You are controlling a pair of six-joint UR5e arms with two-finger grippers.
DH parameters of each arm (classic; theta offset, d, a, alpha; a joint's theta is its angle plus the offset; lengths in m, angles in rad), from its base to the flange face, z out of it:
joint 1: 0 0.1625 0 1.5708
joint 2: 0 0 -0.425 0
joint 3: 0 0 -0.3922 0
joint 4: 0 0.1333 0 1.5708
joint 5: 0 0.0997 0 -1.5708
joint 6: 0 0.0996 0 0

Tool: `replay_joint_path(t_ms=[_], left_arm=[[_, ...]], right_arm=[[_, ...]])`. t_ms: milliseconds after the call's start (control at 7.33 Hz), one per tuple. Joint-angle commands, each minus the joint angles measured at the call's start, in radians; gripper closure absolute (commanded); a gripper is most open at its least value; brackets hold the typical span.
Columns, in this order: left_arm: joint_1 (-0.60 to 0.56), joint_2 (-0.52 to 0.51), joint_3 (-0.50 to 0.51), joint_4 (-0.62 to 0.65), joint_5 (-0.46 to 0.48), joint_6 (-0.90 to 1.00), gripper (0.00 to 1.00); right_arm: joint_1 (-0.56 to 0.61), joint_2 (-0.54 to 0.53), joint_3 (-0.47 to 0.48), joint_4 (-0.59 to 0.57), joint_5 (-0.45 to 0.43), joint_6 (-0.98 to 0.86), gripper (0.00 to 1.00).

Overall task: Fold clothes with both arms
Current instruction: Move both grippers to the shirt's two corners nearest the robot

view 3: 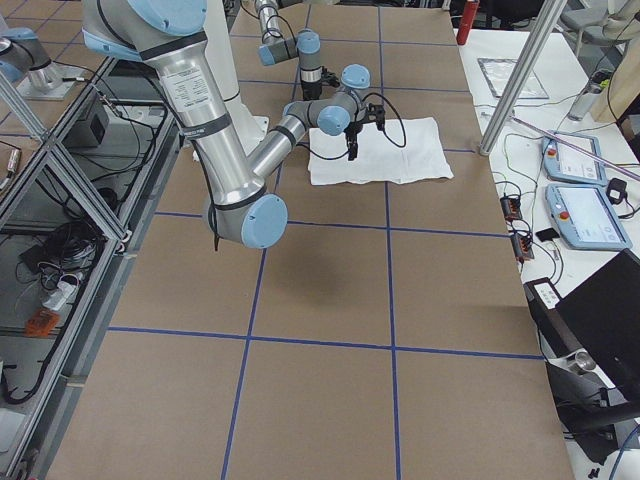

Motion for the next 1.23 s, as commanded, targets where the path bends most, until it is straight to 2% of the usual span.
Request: replay_joint_path(t_ms=[0, 136, 409, 818, 955, 1091], left_arm=[[0.0, 0.0, 0.001, -0.001, 0.0, -0.002, 0.41], [0.001, 0.0, 0.002, -0.002, -0.001, 0.0, 0.49], [0.001, -0.002, 0.007, -0.008, 0.0, 0.001, 0.58], [0.003, -0.006, 0.031, -0.011, -0.001, 0.005, 0.59], [0.003, -0.006, 0.03, -0.011, -0.001, 0.005, 0.75], [0.001, -0.008, 0.025, -0.01, -0.001, 0.003, 1.0]], right_arm=[[0.0, 0.002, -0.001, 0.0, 0.0, 0.0, 0.0], [0.002, 0.001, 0.0, 0.0, 0.0, 0.0, 0.0], [0.005, 0.004, 0.0, 0.0, 0.002, 0.0, 0.0], [0.005, 0.007, 0.0, -0.002, 0.002, 0.0, 0.0], [0.005, 0.009, 0.0, -0.002, 0.0, 0.001, 0.0], [0.005, 0.009, 0.002, -0.002, 0.0, 0.001, 0.0]])
